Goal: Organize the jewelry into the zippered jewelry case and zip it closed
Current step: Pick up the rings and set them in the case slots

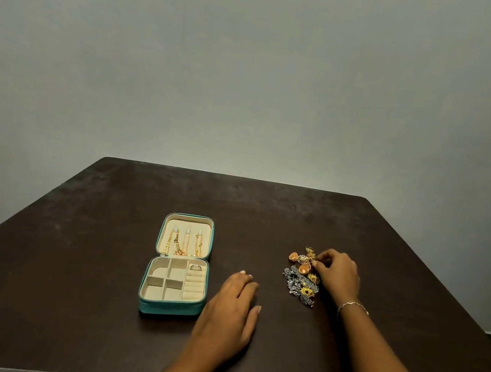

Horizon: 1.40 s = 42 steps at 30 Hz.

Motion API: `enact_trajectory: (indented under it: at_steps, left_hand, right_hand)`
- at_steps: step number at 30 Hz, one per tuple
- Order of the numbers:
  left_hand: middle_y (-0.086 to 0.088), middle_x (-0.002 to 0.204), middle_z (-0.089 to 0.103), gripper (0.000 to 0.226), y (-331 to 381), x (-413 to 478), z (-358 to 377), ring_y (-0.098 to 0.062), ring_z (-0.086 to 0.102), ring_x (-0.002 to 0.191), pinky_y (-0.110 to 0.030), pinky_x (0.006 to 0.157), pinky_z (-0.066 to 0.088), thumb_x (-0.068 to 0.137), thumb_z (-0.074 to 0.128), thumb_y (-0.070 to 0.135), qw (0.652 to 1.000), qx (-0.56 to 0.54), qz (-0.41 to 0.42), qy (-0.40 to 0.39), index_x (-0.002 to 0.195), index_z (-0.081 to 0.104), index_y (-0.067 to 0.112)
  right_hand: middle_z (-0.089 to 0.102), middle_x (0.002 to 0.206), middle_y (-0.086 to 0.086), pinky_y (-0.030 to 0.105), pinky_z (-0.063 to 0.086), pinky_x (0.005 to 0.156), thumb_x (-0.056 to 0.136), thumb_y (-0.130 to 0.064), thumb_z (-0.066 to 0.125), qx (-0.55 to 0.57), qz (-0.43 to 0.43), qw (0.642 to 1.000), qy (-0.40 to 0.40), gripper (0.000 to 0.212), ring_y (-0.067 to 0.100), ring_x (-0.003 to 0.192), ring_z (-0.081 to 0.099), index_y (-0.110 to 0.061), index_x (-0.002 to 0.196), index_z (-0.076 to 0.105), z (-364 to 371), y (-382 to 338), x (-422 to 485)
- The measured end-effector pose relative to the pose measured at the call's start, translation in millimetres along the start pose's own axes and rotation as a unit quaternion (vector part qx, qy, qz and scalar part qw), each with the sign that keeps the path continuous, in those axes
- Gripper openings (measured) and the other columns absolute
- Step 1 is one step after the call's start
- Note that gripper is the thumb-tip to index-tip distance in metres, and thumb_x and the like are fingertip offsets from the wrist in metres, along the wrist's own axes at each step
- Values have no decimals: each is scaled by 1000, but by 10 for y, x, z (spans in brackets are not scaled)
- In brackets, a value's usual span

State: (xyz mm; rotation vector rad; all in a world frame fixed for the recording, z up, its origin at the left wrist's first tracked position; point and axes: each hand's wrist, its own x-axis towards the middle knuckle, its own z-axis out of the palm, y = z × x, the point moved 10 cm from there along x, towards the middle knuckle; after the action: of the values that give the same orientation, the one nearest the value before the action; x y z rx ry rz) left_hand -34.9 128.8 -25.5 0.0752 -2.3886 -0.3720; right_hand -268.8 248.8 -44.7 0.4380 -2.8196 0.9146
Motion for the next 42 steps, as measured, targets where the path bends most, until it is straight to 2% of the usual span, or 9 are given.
enact_trajectory:
  at_steps: [6,12,20,24,28,32,36,39,42]
  left_hand:
    - [-1,105,65,37,-6,14,10,-11,54,107,-20,85,48,81,43,34,1000,-3,-2,-4,102,64,13]
    - [-2,105,65,39,-16,10,49,-16,63,104,-22,84,50,80,42,35,1000,0,-2,-27,102,65,12]
    - [2,101,65,35,4,10,15,-12,60,102,-19,84,47,80,42,35,999,-27,-5,-19,102,61,15]
    - [2,99,66,34,-23,26,10,-12,61,101,-18,84,46,82,41,36,1000,-18,-13,-11,103,59,16]
    - [-3,116,58,58,-110,21,50,-13,54,109,-20,89,41,84,23,49,992,-81,-83,-52,121,51,14]
    - [-2,104,57,26,-91,30,-41,-15,54,97,-23,78,39,95,35,35,989,-117,-85,-24,110,47,17]
    - [-2,103,58,20,-157,7,-43,-17,57,92,-29,75,44,95,38,27,983,-136,-120,-21,113,42,20]
    - [-2,105,58,27,-196,-10,-46,-17,58,93,-31,76,47,96,35,28,980,-141,-140,-24,121,39,20]
    - [-2,95,60,14,-184,-11,-50,-16,57,84,-29,70,44,96,37,23,981,-141,-128,-22,107,45,19]
  right_hand:
    - [65,88,2,36,51,73,81,-24,61,-14,15,1000,0,13,23,92,57,-26,69,61,53,-7,66]
    - [66,87,6,37,52,71,87,-18,51,-23,19,999,38,17,24,88,59,-15,79,66,20,-1,61]
    - [64,70,-1,32,49,66,83,-9,62,160,-74,977,119,8,12,65,58,-11,75,64,-429,-373,-355]
    - [66,68,-5,18,44,60,78,-5,68,266,-143,950,87,9,6,68,60,-11,72,66,-413,-740,-776]
    - [67,78,-9,12,48,67,77,2,68,332,-174,927,22,14,-3,75,62,-11,82,68,-211,-933,-1117]
    - [68,85,-7,22,52,73,78,2,67,339,-196,920,-6,25,1,81,63,-21,87,69,-63,-976,-1287]
    - [69,83,-4,31,56,71,80,5,64,369,-207,905,-38,31,9,79,65,-25,84,68,-16,-1013,-1382]
    - [70,83,-3,26,55,72,80,8,62,403,-212,888,-60,29,11,81,66,-20,86,68,-35,-1067,-1428]
    - [69,81,0,16,51,69,80,13,59,434,-207,873,-79,26,4,78,65,-11,86,67,-41,-1100,-1456]
